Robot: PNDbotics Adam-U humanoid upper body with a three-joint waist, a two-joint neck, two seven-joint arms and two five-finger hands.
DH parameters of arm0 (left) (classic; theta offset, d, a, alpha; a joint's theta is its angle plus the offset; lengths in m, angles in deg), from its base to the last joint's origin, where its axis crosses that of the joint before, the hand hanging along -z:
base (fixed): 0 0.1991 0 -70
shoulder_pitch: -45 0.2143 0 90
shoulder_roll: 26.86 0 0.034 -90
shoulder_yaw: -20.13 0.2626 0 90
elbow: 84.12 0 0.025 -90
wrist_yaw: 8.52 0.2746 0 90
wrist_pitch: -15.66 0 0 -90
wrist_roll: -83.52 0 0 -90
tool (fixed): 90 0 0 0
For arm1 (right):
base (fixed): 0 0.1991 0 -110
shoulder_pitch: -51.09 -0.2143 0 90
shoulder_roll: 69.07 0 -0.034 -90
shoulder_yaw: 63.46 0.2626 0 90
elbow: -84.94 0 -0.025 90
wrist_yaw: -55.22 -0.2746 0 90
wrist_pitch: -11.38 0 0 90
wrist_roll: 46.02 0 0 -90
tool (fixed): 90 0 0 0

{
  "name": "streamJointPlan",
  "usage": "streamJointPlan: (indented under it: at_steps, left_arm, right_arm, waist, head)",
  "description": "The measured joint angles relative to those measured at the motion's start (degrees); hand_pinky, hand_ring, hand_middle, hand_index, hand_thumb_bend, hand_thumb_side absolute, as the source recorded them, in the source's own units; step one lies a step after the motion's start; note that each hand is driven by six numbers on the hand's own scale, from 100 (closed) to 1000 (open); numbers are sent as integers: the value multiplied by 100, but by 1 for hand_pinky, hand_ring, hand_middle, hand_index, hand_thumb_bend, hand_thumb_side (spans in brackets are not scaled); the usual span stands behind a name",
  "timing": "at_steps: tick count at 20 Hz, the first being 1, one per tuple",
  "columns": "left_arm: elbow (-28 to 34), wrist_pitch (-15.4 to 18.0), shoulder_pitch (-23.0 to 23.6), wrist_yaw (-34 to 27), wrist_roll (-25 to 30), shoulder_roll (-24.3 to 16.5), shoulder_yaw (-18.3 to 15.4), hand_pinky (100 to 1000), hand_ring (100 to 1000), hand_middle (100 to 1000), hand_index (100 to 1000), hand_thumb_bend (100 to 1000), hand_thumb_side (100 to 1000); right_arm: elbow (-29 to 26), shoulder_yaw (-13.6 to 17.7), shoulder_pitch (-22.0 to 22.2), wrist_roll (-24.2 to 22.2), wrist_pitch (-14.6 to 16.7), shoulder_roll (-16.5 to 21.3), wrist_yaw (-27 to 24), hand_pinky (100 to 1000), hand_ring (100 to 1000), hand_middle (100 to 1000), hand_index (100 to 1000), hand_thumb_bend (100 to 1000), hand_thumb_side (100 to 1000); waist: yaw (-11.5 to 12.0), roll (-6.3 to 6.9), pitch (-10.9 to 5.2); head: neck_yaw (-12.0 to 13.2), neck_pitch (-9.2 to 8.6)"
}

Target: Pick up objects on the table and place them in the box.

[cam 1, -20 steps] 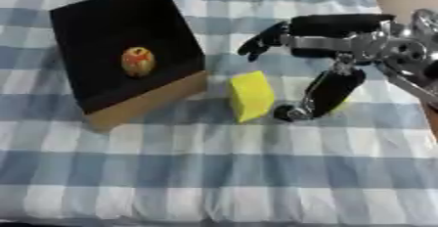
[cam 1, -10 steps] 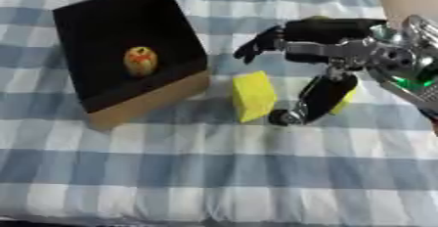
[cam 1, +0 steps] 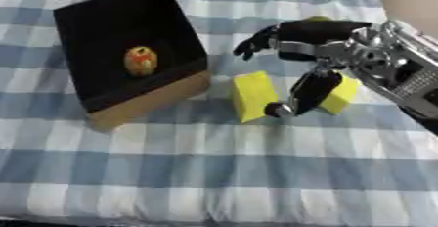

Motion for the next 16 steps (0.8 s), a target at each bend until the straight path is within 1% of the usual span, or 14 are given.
streamJointPlan:
  at_steps: [6,11,16]
  left_arm:
    - [0,-1,-9,-3,2,9,1,761,836,748,813,463,687]
    - [0,-2,-11,-7,3,44,1,761,837,748,813,462,687]
    - [0,-2,-45,-22,4,44,2,761,837,748,813,459,688]
  right_arm:
    - [340,-64,53,16,140,-144,80,949,926,828,953,443,178]
    - [480,-96,74,-15,191,-231,81,945,920,809,939,446,184]
    - [638,-111,115,-20,203,-309,133,932,905,761,908,436,183]
  waist:
    - [24,0,29]
    - [28,0,43]
    - [34,0,43]
  head:
    - [-5,-2]
    - [-7,-2]
    - [-8,-2]
